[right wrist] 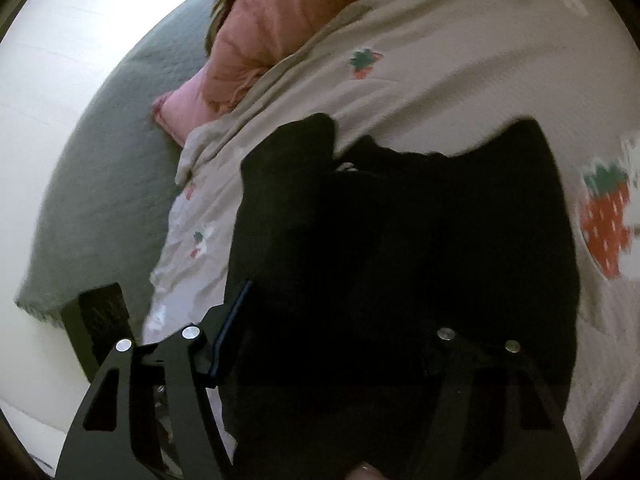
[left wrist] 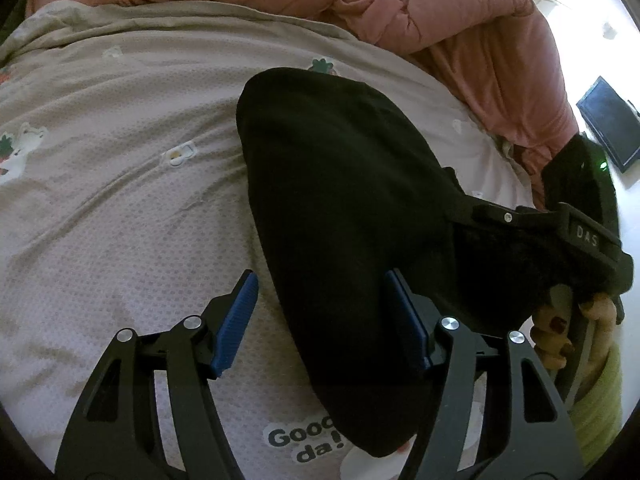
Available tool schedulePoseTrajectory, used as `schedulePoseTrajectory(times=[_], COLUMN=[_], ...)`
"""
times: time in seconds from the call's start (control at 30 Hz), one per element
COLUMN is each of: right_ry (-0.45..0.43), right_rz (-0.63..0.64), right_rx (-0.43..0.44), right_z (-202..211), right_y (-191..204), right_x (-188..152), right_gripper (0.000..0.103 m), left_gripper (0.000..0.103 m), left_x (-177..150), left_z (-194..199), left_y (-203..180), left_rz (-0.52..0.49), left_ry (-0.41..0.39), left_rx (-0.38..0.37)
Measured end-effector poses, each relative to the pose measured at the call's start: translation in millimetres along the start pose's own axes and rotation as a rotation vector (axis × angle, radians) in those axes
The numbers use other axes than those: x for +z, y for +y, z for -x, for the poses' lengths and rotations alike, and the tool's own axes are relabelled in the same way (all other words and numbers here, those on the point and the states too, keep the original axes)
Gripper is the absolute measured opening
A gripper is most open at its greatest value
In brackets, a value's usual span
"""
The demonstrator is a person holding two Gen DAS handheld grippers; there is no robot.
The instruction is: Fold small clothes
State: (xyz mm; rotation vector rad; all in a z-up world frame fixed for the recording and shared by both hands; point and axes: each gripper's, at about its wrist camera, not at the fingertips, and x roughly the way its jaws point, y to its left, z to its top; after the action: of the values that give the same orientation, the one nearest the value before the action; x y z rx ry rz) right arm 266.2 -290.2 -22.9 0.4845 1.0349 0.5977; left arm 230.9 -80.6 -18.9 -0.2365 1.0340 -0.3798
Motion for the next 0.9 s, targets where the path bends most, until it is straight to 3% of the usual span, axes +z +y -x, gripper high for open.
schedulePoseTrajectory(times=[0.07,0.33,0.53,0.7,0.73,0.77,0.9], right_ry=[-0.023,-0.17,-0.211,-0.142,-0.139,-0.147,-0.183], right_rz=[0.066,0.261,0.248,0.155,0.133,0.108,0.043], right_rx=[-0.047,-0.124,-0.189,-0.195,-0.209,-0.207,-0.181], right_z=[1.2,46.3,71.2,56.1,53.6,53.9,67.6], right_y=[14.6,49.5,24.3,-21.9,-30.4,-37.9,-54.3], right_x=[-1.4,-20.3,-25.4,-28.0,-30.1,-32.2,-42.3], right_gripper=[0.027,0.021,0.021,0.021,0.025,0.037,0.055], left_gripper=[0.058,0.058,0.058,0.062,0.063,0.064,0.067], left_x=[0.8,3.8,0.2,-7.3,-9.2,-11.5,-17.5], left_z=[1.1,18.1,17.7,1.0,-2.5,-6.7,-12.3], left_y=[-0.1,-18.0,-49.3,-64.6,-65.6,-66.1,-61.4], left_rz=[-0.003,-0.031,-0.094,-0.144,-0.151,-0.157,-0.153], left_ry=[-0.003,-0.021,-0.001,0.04,0.048,0.06,0.081], left_rx=[0.004,-0.032,-0.069,-0.035,-0.021,-0.008,-0.006])
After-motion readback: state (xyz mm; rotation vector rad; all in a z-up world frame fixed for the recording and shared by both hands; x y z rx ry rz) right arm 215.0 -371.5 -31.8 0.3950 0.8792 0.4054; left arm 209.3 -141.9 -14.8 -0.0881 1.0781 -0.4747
